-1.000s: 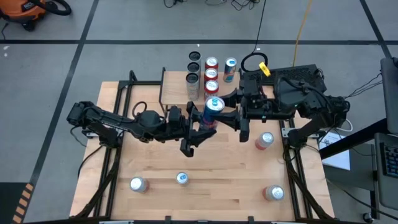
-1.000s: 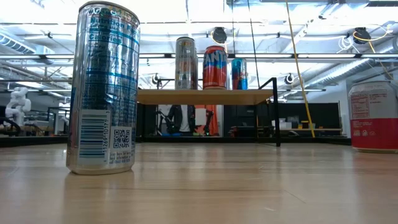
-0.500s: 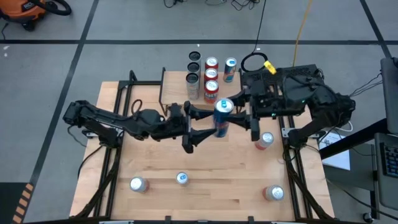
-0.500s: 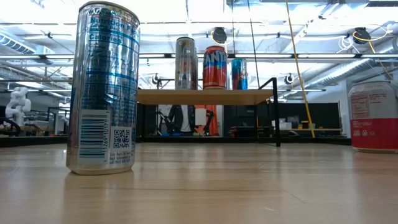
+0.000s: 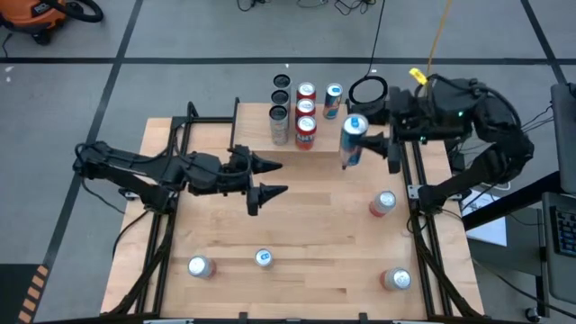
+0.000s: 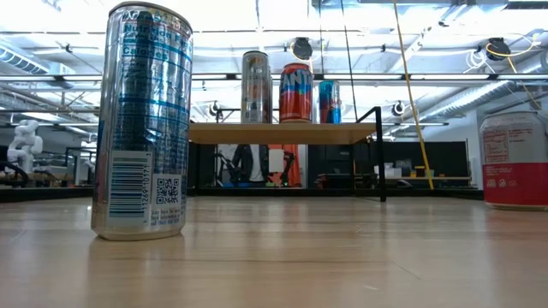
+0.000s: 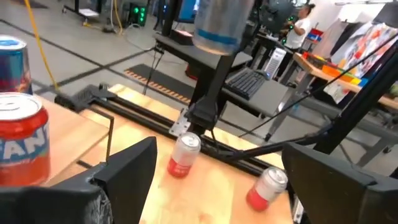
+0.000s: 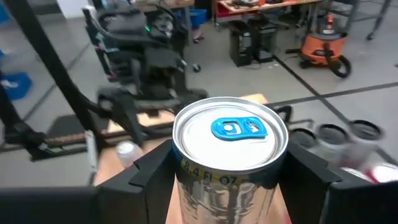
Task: Place canned beverage on shelf
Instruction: Put the right blue soda can aligned with the other blue soda can on the shelf
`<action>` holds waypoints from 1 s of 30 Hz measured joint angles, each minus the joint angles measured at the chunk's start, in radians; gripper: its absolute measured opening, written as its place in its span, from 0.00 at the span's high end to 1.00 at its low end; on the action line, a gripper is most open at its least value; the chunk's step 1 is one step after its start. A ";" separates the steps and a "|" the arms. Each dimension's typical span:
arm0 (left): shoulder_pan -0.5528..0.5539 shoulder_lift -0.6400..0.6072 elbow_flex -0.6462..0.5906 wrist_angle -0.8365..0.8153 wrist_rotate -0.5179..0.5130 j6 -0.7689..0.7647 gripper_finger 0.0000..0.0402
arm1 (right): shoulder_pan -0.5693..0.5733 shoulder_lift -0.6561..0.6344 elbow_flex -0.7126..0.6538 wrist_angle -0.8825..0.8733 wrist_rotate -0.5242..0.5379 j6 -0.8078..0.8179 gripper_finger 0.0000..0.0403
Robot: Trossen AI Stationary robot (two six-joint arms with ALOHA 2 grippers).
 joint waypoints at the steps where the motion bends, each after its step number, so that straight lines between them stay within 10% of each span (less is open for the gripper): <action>1: 0.000 -0.007 0.000 -0.018 0.001 -0.017 0.13 | -0.023 -0.006 0.000 -0.019 -0.006 -0.017 0.47; 15: -0.002 0.008 0.000 -0.054 0.034 -0.074 0.13 | -0.445 0.011 -0.083 0.016 -0.492 -0.206 0.48; 21: -0.003 0.008 0.000 -0.053 0.032 -0.096 0.13 | -0.592 -0.056 -0.385 0.275 -0.710 -0.134 0.48; 30: -0.024 0.008 0.000 -0.051 0.034 -0.152 0.13 | -0.732 -0.236 -0.872 0.750 -0.737 -0.055 0.48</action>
